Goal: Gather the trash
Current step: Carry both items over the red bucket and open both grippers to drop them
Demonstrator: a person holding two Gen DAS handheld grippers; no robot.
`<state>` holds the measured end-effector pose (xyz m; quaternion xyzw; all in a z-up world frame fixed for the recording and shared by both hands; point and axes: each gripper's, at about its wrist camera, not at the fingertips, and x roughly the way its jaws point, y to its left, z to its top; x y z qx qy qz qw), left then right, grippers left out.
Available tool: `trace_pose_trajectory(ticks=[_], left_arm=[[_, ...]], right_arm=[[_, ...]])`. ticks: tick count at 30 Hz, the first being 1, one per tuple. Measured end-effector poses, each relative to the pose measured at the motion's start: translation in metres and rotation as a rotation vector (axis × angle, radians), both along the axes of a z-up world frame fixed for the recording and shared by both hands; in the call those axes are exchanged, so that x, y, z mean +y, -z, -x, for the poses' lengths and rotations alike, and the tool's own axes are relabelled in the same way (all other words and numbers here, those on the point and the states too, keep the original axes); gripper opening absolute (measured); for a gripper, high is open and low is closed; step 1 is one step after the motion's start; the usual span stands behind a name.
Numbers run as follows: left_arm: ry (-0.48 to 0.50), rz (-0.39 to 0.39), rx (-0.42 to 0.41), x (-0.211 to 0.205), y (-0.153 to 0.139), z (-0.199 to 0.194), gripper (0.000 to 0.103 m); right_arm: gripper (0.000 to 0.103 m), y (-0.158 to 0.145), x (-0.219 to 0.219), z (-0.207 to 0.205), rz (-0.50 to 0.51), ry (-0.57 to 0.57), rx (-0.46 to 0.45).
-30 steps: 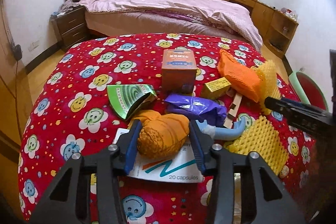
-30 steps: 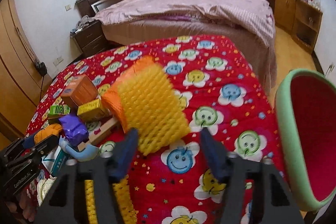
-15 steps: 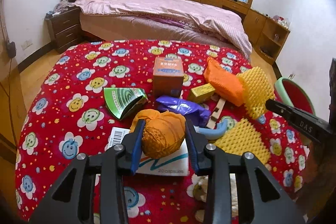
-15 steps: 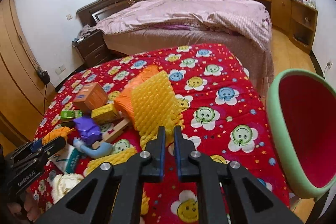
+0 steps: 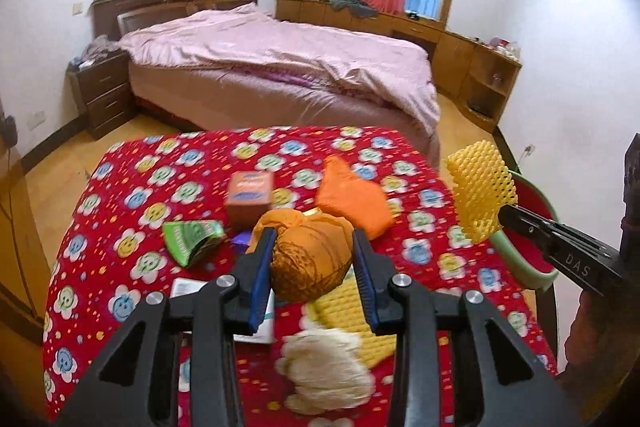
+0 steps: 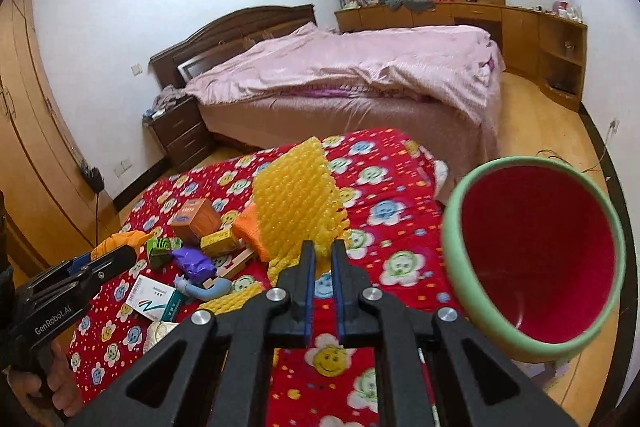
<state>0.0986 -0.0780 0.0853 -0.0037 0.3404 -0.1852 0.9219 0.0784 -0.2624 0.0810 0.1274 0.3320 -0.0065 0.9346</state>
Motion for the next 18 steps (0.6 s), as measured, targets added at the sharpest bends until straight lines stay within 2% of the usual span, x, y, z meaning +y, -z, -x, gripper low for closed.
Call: trace_pose_trajectory(ticks=[8, 18], left_arm=[[0.089, 0.007, -0.02, -0.054, -0.021, 0.011, 0.038], [0.202, -0.021, -0.018, -0.138, -0.022, 0.013, 0.038]], right_arm=[[0.009, -0.015, -0.045, 0.031, 0.011, 0.08, -0.019], [0.009, -0.006, -0.114, 0.06, -0.007, 0.199, 0.002]])
